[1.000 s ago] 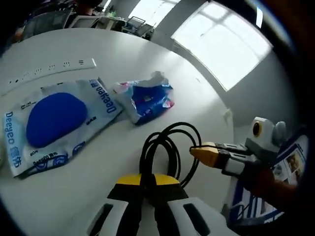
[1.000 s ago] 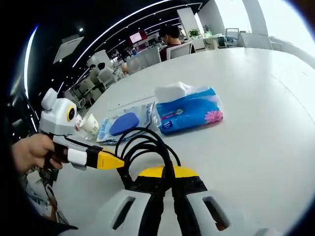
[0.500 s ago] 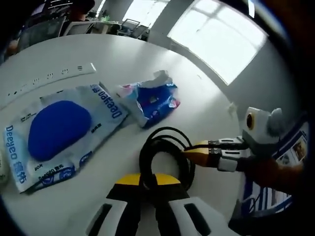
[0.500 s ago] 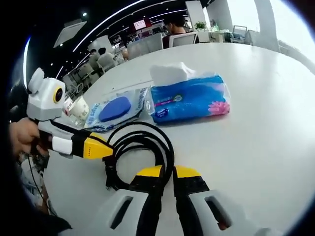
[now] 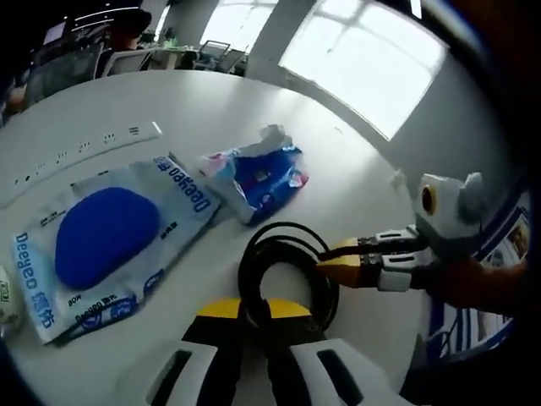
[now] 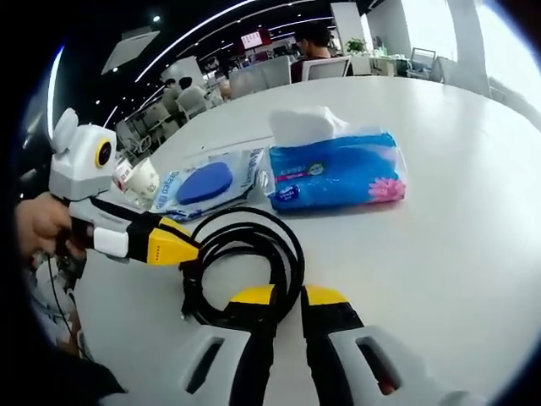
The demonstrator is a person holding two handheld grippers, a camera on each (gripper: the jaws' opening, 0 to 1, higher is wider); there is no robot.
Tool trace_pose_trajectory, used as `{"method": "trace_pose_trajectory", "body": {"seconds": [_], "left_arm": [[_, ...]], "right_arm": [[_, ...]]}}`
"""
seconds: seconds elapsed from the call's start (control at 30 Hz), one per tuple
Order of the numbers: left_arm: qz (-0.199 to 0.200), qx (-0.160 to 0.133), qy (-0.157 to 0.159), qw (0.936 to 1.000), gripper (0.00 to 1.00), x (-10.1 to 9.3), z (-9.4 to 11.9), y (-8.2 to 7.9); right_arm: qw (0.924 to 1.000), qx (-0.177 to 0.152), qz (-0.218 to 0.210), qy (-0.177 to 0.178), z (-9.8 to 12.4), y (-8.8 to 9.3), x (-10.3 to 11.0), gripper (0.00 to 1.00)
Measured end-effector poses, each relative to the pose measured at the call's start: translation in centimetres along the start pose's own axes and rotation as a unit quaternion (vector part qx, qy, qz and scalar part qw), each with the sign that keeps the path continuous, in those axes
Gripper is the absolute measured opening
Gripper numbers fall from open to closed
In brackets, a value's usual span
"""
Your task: Arrange the tabletop items into an orderly group along one side of the table until the central work area is clear of visible clutter.
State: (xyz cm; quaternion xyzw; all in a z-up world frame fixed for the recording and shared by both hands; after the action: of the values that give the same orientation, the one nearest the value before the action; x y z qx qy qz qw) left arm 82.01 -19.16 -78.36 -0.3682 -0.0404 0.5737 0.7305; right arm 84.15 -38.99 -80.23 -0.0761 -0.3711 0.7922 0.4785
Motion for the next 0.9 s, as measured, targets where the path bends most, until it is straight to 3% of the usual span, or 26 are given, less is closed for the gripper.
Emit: {"method": "trace_pose_trajectory", "body": {"seconds": [0.07,0.3,0.4,0.5,0.63,0.9], "left_arm": [[-0.022,-0.005,-0.001,0.9997,0.09,-0.1,0.2,-0.1],[-0.030,-0.029,0.004,0.9991,0.15,-0.4,0.9,-0.8],[-0.047,-0.037,0.007,0.9982,0.20,-0.7,1.4,-1.0],[-0.051,-0.045,0.008,0.9977,0.26,-0.9,2.1,-1.1],[-0.050,-0.055,0.015,0.9971,0.27,-1.2,3.1,-0.8],[-0.055,-0.088,-0.003,0.9946,0.36,-1.4,5.6,0.4]], "right_arm": [[0.9999,-0.002,0.014,-0.001,0.2,0.0,0.2,0.13],[0.9997,-0.016,0.015,-0.012,0.4,-0.6,0.5,0.25],[0.9969,-0.036,0.068,-0.010,1.2,-1.4,1.1,0.36],[0.9956,-0.033,0.085,-0.020,1.2,-1.3,1.5,0.46],[0.9945,-0.036,0.095,-0.023,1.8,-1.6,1.9,0.50],[0.9914,-0.052,0.115,-0.034,3.1,-1.8,3.1,0.62]]}}
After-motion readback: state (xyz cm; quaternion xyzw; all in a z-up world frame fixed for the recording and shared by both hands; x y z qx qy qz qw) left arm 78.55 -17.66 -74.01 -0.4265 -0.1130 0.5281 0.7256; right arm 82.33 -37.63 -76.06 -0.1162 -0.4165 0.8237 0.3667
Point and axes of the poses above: the point that each gripper's makers call its tool centre point, and the gripper's own axes: z roughly backward along the fingers, x roughly to its left, y roughly out of its underside, the point moved 10 cm from there along z, roughly backward along the fingers, and after that the axes turned 1 degree about y, right-handed, at the moved point
